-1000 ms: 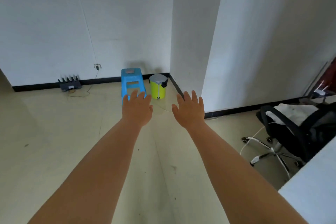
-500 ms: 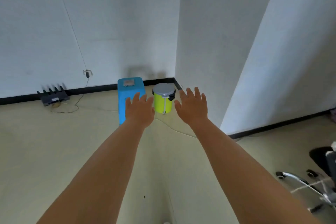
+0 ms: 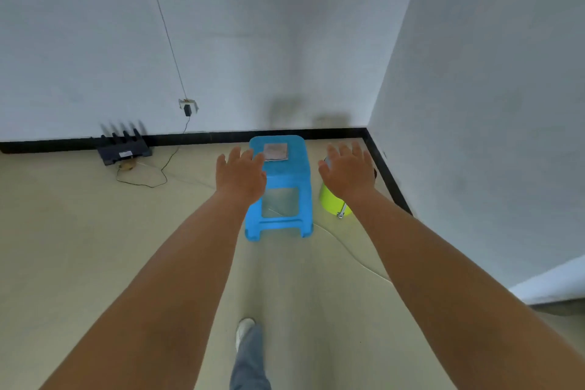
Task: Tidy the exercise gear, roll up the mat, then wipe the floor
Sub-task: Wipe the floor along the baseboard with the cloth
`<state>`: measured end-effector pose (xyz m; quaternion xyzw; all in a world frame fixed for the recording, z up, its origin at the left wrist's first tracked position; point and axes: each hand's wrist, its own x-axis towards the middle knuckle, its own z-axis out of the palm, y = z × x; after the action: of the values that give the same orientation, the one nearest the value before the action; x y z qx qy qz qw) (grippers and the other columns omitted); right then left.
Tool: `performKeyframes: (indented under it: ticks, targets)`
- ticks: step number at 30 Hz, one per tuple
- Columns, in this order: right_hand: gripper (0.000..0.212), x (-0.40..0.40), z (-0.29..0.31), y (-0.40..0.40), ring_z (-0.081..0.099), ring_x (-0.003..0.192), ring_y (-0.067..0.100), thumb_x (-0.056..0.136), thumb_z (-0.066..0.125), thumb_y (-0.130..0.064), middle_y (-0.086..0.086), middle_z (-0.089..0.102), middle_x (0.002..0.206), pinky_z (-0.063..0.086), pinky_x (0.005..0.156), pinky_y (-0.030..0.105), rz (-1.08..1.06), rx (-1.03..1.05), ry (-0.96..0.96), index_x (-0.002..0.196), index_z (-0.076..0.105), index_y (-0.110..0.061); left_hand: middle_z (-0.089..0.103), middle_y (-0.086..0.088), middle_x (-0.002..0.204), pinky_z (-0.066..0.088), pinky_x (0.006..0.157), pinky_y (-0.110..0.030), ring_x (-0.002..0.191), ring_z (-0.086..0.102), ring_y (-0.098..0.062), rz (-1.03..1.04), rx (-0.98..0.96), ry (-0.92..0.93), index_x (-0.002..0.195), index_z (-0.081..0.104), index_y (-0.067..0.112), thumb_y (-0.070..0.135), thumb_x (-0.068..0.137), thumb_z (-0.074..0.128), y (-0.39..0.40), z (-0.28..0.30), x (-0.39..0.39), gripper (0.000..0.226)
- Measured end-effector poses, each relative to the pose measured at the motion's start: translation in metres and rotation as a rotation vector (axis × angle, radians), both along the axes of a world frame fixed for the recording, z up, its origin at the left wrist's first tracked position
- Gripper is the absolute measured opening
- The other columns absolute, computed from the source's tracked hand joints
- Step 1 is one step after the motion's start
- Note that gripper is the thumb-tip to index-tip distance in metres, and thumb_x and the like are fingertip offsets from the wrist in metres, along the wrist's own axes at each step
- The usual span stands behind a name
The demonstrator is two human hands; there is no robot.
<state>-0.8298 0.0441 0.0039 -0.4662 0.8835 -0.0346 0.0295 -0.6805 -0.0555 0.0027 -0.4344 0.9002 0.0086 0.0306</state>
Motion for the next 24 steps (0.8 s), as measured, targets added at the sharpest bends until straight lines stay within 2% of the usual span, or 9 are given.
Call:
performKeyframes:
  ticks: [7, 10, 12, 14, 15, 16, 19, 22, 24]
  targets:
    - [0.05, -0.099, -0.069, -0.176, 0.015, 0.144, 0.031, 0.1, 0.028, -0.033, 0.011, 0.032, 0.151, 0.016, 0.116, 0.044, -0.124, 0.139, -0.061, 0.144, 0.029, -0.011, 0.022, -0.003, 0.156, 0.014, 0.118, -0.044, 0.147, 0.01, -0.024, -0.066, 0.126, -0.093, 0.147, 0.025, 0.018, 0.029, 0.101, 0.029, -0.209, -0.067, -0.093, 0.047]
    - [0.049, -0.132, -0.102, -0.234, 0.02, 0.143, 0.029, 0.099, 0.03, -0.034, 0.009, 0.04, 0.146, 0.018, 0.115, 0.042, -0.134, 0.154, -0.131, 0.142, 0.035, -0.01, 0.033, -0.004, 0.15, 0.021, 0.116, -0.041, 0.144, 0.02, -0.024, -0.065, 0.191, -0.137, 0.143, 0.031, 0.015, 0.027, 0.101, 0.03, -0.27, -0.105, -0.134, 0.044]
    - [0.049, -0.153, -0.129, -0.271, 0.039, 0.132, 0.034, 0.095, 0.03, -0.034, 0.014, 0.057, 0.127, 0.033, 0.105, 0.044, -0.179, 0.093, -0.193, 0.127, 0.053, -0.004, 0.044, -0.004, 0.14, 0.03, 0.109, -0.038, 0.136, 0.031, -0.023, -0.079, 0.222, -0.165, 0.135, 0.04, 0.014, 0.025, 0.1, 0.031, -0.304, -0.131, -0.163, 0.038]
    - [0.057, -0.174, -0.159, -0.31, 0.061, 0.096, 0.039, 0.081, 0.027, -0.034, 0.021, 0.069, 0.088, 0.049, 0.078, 0.044, -0.201, -0.009, -0.234, 0.09, 0.068, 0.003, 0.05, -0.005, 0.132, 0.036, 0.102, -0.036, 0.129, 0.039, -0.024, -0.091, 0.254, -0.174, 0.127, 0.047, 0.012, 0.023, 0.1, 0.032, -0.336, -0.158, -0.193, 0.033]
    - [0.058, -0.185, -0.178, -0.328, 0.063, 0.086, 0.039, 0.077, 0.025, -0.035, 0.021, 0.069, 0.079, 0.049, 0.071, 0.042, -0.216, -0.027, -0.258, 0.081, 0.069, 0.004, 0.052, -0.006, 0.13, 0.038, 0.099, -0.035, 0.125, 0.042, -0.024, -0.088, 0.278, -0.192, 0.123, 0.049, 0.011, 0.021, 0.099, 0.033, -0.351, -0.173, -0.206, 0.031]
    - [0.057, -0.196, -0.193, -0.346, 0.062, 0.091, 0.038, 0.08, 0.027, -0.035, 0.021, 0.069, 0.082, 0.048, 0.074, 0.041, -0.228, 0.02, -0.31, 0.085, 0.068, 0.004, 0.054, -0.007, 0.127, 0.04, 0.097, -0.035, 0.122, 0.045, -0.025, -0.08, 0.297, -0.208, 0.121, 0.051, 0.01, 0.02, 0.099, 0.034, -0.366, -0.188, -0.219, 0.029]
    - [0.038, -0.221, -0.241, -0.389, 0.046, 0.118, 0.028, 0.095, 0.039, -0.028, 0.01, 0.063, 0.115, 0.036, 0.093, 0.035, -0.23, 0.203, -0.369, 0.118, 0.061, -0.009, 0.057, -0.009, 0.121, 0.044, 0.09, -0.035, 0.116, 0.05, -0.026, -0.039, 0.363, -0.236, 0.118, 0.055, 0.008, 0.015, 0.098, 0.036, -0.404, -0.236, -0.251, 0.028]
    - [0.035, -0.232, -0.294, -0.422, 0.041, 0.122, 0.025, 0.095, 0.041, -0.025, 0.006, 0.059, 0.121, 0.032, 0.096, 0.033, -0.265, 0.229, -0.435, 0.123, 0.058, -0.014, 0.058, -0.01, 0.117, 0.045, 0.087, -0.035, 0.113, 0.051, -0.027, -0.029, 0.417, -0.245, 0.115, 0.059, 0.007, 0.012, 0.098, 0.037, -0.437, -0.285, -0.271, 0.028]
    - [0.032, -0.234, -0.331, -0.442, 0.044, 0.12, 0.027, 0.094, 0.043, -0.023, 0.007, 0.06, 0.12, 0.034, 0.094, 0.034, -0.287, 0.248, -0.456, 0.121, 0.06, -0.015, 0.06, -0.012, 0.115, 0.045, 0.086, -0.036, 0.111, 0.052, -0.028, -0.037, 0.466, -0.178, 0.113, 0.062, 0.005, 0.015, 0.096, 0.037, -0.453, -0.321, -0.28, 0.032]
